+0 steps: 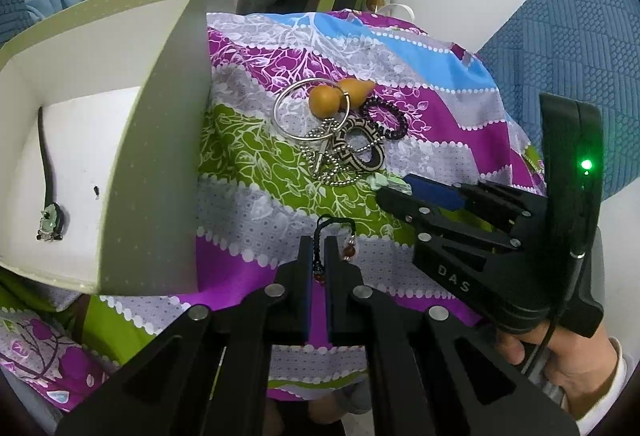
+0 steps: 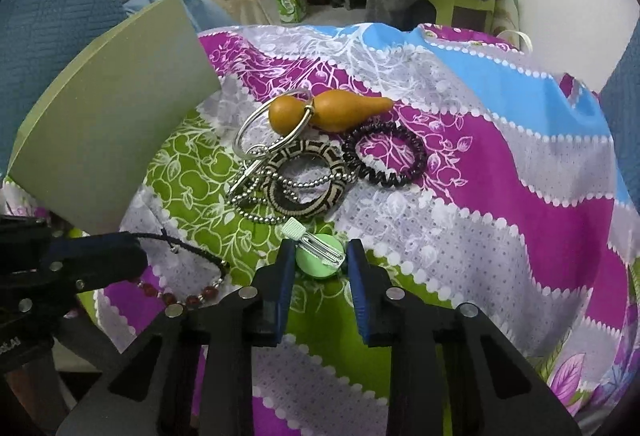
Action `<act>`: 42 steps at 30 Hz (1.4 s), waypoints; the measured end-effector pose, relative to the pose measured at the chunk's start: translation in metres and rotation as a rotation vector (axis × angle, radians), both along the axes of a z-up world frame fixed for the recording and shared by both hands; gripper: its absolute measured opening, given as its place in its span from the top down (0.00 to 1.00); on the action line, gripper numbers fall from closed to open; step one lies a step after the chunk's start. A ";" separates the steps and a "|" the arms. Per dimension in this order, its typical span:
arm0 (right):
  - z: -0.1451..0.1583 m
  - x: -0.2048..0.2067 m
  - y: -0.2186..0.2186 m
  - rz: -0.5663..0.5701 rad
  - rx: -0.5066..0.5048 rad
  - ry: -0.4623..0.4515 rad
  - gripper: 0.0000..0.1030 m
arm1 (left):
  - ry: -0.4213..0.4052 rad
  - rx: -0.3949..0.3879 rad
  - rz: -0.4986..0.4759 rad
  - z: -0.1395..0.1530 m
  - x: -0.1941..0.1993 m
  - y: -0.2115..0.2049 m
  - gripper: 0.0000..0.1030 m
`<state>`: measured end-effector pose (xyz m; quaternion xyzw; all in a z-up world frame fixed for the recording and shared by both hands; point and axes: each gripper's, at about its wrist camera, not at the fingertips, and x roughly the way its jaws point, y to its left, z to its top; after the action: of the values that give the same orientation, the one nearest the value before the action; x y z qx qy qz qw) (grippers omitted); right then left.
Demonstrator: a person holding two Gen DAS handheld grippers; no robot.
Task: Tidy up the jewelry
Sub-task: 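Grasp red-beaded black cord with left tool while right tool grasps green round clip, then carry both items into the white box and open both tools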
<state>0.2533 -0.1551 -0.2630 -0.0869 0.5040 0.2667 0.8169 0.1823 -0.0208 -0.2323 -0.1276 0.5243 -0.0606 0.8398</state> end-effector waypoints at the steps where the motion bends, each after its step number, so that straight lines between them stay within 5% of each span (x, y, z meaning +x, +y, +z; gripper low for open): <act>1: 0.000 0.000 -0.003 -0.015 0.005 0.015 0.77 | 0.000 -0.006 -0.001 0.000 -0.001 0.001 0.96; 13: 0.041 -0.034 -0.036 -0.213 0.060 0.034 0.77 | -0.042 -0.044 -0.041 0.022 -0.010 -0.005 0.96; 23: 0.082 -0.042 -0.041 -0.261 0.061 0.003 0.77 | -0.062 -0.045 -0.025 0.056 -0.016 0.007 0.96; 42: 0.213 -0.030 0.012 -0.213 0.161 -0.210 0.77 | -0.253 0.022 0.024 0.188 -0.016 0.072 0.96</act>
<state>0.2230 -0.1429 -0.0495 0.0055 0.3992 0.2075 0.8931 0.1659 0.0511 -0.0447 -0.1161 0.4131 -0.0604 0.9012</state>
